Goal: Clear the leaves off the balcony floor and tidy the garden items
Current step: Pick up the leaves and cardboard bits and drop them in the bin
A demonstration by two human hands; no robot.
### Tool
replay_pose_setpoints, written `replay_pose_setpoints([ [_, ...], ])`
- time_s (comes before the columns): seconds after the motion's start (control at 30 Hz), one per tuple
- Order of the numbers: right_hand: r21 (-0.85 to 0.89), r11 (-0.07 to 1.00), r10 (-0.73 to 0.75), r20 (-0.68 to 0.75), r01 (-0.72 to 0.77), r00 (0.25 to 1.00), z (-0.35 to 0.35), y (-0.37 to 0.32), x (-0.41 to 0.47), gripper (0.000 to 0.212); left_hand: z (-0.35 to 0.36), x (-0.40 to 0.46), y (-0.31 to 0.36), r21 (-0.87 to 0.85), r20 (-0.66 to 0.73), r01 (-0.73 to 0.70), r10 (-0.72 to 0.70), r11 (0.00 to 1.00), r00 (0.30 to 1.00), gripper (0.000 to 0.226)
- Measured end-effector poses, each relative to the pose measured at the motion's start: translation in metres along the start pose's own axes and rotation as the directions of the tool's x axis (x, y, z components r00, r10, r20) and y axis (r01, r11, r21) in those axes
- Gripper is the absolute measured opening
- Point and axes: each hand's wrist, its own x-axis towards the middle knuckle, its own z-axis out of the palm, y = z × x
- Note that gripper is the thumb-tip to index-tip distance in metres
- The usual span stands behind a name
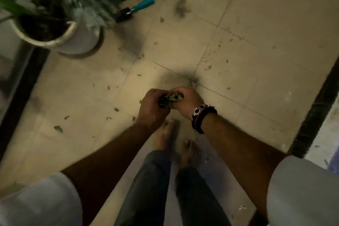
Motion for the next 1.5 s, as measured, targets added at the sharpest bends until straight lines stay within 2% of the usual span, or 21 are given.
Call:
replay_pose_setpoints([
  [0.13, -0.1, 0.992, -0.062, 0.11, 0.073, 0.992, 0.03, -0.047, -0.036, 0.036, -0.045, -0.057, -0.015, -0.084, -0.147, 0.057, -0.069, 0.995, 0.987, 0.044],
  [0.27, -0.183, 0.973, -0.09, 0.256, 0.14, 0.962, 0.078, -0.076, -0.066, 0.035, -0.08, -0.114, -0.046, -0.151, -0.229, 0.148, -0.18, 0.977, 0.957, 0.043],
  [0.5, -0.266, 0.943, -0.078, 0.411, 0.201, 0.908, 0.195, -0.107, -0.111, 0.032, -0.131, -0.208, -0.123, -0.291, -0.298, 0.271, -0.357, 0.917, 0.886, 0.042],
  [0.63, -0.293, 0.927, -0.062, 0.492, 0.232, 0.868, 0.279, -0.12, -0.142, 0.033, -0.159, -0.269, -0.178, -0.355, -0.355, 0.333, -0.456, 0.873, 0.816, 0.041],
  [0.9, -0.309, 0.905, -0.027, 0.643, 0.291, 0.765, 0.444, -0.141, -0.205, 0.033, -0.206, -0.387, -0.292, -0.546, -0.383, 0.418, -0.66, 0.726, 0.646, 0.047],
  [1.1, -0.339, 0.879, 0.02, 0.728, 0.335, 0.685, 0.579, -0.158, -0.251, 0.031, -0.245, -0.467, -0.381, -0.676, -0.382, 0.432, -0.785, 0.597, 0.487, 0.047],
  [1.3, -0.335, 0.885, 0.047, 0.757, 0.324, 0.652, 0.705, -0.179, -0.287, 0.014, -0.286, -0.526, -0.465, -0.756, -0.399, 0.411, -0.856, 0.51, 0.329, 0.052],
  [1.4, -0.401, 0.799, 0.03, 0.77, 0.448, 0.637, 0.756, -0.189, -0.296, 0.022, -0.301, -0.548, -0.501, -0.76, -0.398, 0.44, -0.877, 0.479, 0.268, 0.059],
  [1.47, -0.437, 0.682, 0.018, 0.812, 0.587, 0.584, 0.783, -0.201, -0.305, 0.024, -0.309, -0.561, -0.521, -0.751, -0.406, 0.446, -0.873, 0.487, 0.27, 0.068],
  [1.5, -0.438, 0.661, 0.035, 0.829, 0.61, 0.558, 0.792, -0.207, -0.311, 0.023, -0.314, -0.566, -0.53, -0.74, -0.408, 0.454, -0.868, 0.497, 0.285, 0.075],
])
